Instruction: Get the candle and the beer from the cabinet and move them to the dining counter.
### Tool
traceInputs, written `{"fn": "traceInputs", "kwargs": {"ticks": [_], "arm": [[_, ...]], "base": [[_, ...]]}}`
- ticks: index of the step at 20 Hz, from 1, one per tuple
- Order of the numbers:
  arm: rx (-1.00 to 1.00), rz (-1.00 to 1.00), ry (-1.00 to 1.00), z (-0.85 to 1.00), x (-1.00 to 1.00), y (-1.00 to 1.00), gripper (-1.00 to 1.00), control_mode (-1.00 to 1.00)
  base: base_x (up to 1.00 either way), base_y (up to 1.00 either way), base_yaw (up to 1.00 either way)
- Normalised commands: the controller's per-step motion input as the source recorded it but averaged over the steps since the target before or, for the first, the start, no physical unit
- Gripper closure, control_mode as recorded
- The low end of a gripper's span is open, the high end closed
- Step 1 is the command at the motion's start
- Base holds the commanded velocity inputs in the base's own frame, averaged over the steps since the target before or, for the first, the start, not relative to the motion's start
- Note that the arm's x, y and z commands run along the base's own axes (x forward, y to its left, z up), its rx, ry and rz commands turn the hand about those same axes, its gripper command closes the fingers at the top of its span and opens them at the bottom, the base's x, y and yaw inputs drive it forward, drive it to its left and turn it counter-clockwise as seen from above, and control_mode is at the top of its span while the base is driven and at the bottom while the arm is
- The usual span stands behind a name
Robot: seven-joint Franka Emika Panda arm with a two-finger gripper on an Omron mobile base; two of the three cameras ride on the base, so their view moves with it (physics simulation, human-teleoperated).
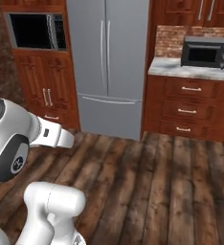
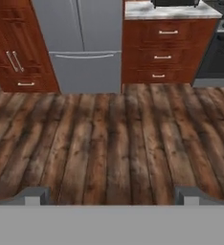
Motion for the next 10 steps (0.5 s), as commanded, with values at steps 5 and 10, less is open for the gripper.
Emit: {"fn": "traceInputs", "kwargs": {"ticks": [5,10], "arm": [[0.0,0.0,0.0,0.0,0.0,0.0,-1.0,1.0],[0.0,0.0,0.0,0.0,0.0,0.0,-1.0,1.0]], "base": [[0.61,-0.07,-0.28],[0.55,-0.05,-0.35]]}}
